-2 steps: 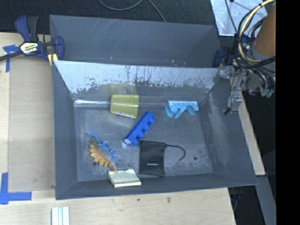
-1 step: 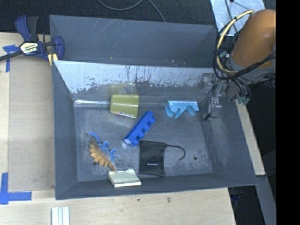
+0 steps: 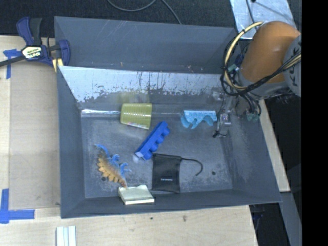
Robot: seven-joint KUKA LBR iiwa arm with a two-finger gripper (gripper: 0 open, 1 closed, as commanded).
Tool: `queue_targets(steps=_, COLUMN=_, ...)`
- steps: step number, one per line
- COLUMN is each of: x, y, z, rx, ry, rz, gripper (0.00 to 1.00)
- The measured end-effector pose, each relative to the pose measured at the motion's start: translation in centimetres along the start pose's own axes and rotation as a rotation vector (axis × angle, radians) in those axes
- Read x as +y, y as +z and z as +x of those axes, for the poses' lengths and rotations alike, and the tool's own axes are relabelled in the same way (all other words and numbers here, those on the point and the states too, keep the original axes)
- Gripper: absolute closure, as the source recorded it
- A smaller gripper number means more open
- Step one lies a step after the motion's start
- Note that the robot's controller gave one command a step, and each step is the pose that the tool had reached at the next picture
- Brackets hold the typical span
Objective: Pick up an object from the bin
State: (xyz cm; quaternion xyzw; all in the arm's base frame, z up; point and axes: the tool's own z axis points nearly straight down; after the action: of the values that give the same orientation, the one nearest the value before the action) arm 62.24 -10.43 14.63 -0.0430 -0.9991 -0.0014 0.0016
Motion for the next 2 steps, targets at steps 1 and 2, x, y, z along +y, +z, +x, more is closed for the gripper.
queue_targets(steps=1, x=-0.6, y=0.7, z=0.5, rx=-0.012, ry=0.138, rz=0.003, gripper=0.0)
queue_targets(steps=2, x=1.0, y=5.3, z=0.8, rx=-0.013, ry=0.276, rz=0.001, gripper=0.0)
